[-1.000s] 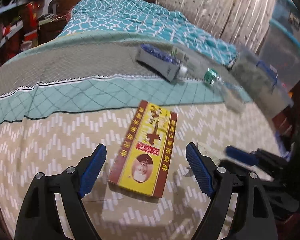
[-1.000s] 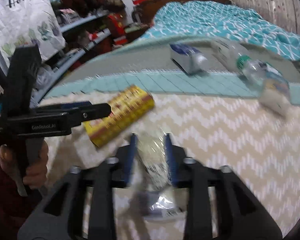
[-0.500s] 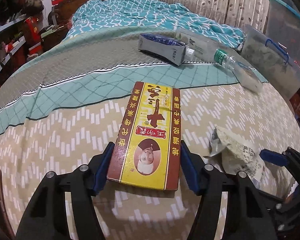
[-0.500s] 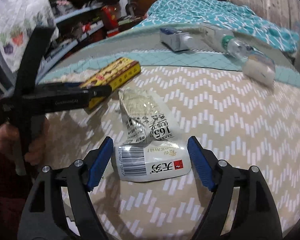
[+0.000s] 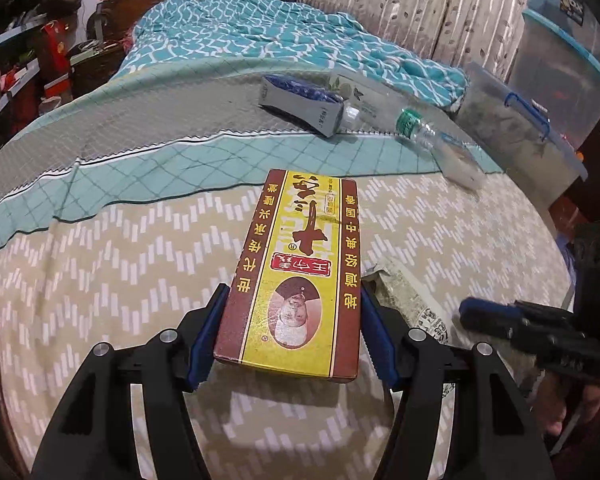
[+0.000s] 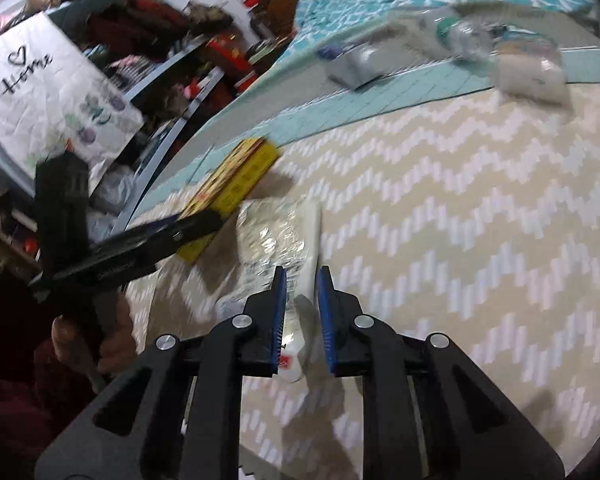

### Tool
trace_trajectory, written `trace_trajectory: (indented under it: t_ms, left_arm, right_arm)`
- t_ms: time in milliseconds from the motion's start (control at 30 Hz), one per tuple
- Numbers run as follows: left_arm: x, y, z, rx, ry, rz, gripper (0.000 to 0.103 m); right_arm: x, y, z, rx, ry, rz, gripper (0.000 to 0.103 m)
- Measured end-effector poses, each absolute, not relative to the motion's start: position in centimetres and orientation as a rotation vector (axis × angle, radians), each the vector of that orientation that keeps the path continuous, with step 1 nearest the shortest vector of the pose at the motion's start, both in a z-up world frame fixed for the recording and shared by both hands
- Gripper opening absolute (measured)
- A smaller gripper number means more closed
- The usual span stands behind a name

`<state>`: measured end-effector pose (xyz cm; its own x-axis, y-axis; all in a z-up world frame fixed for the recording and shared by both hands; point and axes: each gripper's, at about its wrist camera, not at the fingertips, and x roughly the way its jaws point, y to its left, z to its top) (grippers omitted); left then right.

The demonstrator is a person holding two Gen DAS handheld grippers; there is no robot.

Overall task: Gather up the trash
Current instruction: 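Carry box and wrapper over the wastebasket and open both tools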

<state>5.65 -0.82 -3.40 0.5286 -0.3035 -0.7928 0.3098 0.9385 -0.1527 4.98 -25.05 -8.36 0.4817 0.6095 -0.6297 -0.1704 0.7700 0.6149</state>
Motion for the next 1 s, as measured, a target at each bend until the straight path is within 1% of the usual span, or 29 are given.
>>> trace_trajectory:
  t_ms: [133, 167, 200, 233, 267, 300, 333, 400, 467, 500, 533, 567, 700, 733, 767, 833, 1000]
  left_arm:
    - [4.9, 0.7, -1.6, -0.051, 0.910, -0.397, 0.059]
    - [4.6, 0.8, -1.2, -0.067, 0.909, -0.422, 0.059]
    - [4.2, 0.7, -1.1, -0.074, 0.915, -0.447, 0.059]
    - [3.9, 0.4, -1.2, -0.074, 0.924, -0.466, 0.059]
    - [3.5, 0.0, -1.5, -0.074, 0.943, -0.487, 0.059]
    - [3.2, -0.4, -2.0, -0.076, 0.964, -0.505, 0.059]
    - [2.9, -0.6, -2.4, -0.082, 0.981, -0.519, 0.059]
    - [2.4, -1.3, -3.7, -0.099, 1.024, -0.543, 0.059]
    - [2.2, -1.5, -4.9, -0.095, 1.048, -0.529, 0.058]
    - [2.2, -1.4, -5.5, -0.095, 1.068, -0.515, 0.058]
    - [2.1, -1.3, -5.6, -0.098, 1.054, -0.510, 0.058]
    - [2.0, -1.3, -5.7, -0.086, 1.053, -0.506, 0.058]
    - [1.9, -1.5, -5.7, -0.069, 1.045, -0.493, 0.058]
    - [2.0, -1.3, -5.7, -0.076, 1.045, -0.491, 0.058]
    - [2.1, -1.2, -5.7, -0.083, 1.046, -0.492, 0.058]
    - [2.2, -1.1, -5.6, -0.091, 1.048, -0.487, 0.057]
    - [2.3, -2.6, -4.9, -0.093, 1.040, -0.566, 0.057]
  right_arm:
    - [5.3, -26.3, -9.0, 0.577, 0.995, 0.529, 0.020]
    - [5.5, -26.4, -9.1, 0.589, 1.003, 0.534, 0.023]
    - [5.6, -26.6, -9.4, 0.612, 1.013, 0.538, 0.029]
    - [5.5, -26.7, -9.4, 0.632, 1.005, 0.547, 0.048]
    - [5.5, -26.7, -9.4, 0.653, 0.986, 0.561, 0.060]
    - [5.3, -26.6, -9.2, 0.648, 0.977, 0.558, 0.064]
    - [5.3, -26.4, -9.0, 0.628, 0.976, 0.557, 0.065]
    - [5.4, -25.7, -9.1, 0.603, 0.998, 0.577, 0.062]
    - [5.6, -25.1, -9.4, 0.603, 1.022, 0.598, 0.050]
    - [5.7, -24.8, -9.5, 0.609, 1.027, 0.608, 0.048]
    - [5.9, -24.5, -9.7, 0.618, 1.036, 0.619, 0.044]
    - [6.1, -23.9, -10.0, 0.638, 1.055, 0.650, 0.038]
    - [5.8, -21.3, -10.3, 0.652, 1.068, 0.753, 0.037]
    - [5.7, -20.8, -10.4, 0.650, 1.071, 0.761, 0.035]
    - [5.6, -20.4, -10.5, 0.649, 1.078, 0.768, 0.025]
    - [5.2, -20.1, -10.6, 0.635, 1.081, 0.750, 0.016]
    - [3.9, -22.3, -9.6, 0.628, 1.017, 0.685, 0.013]
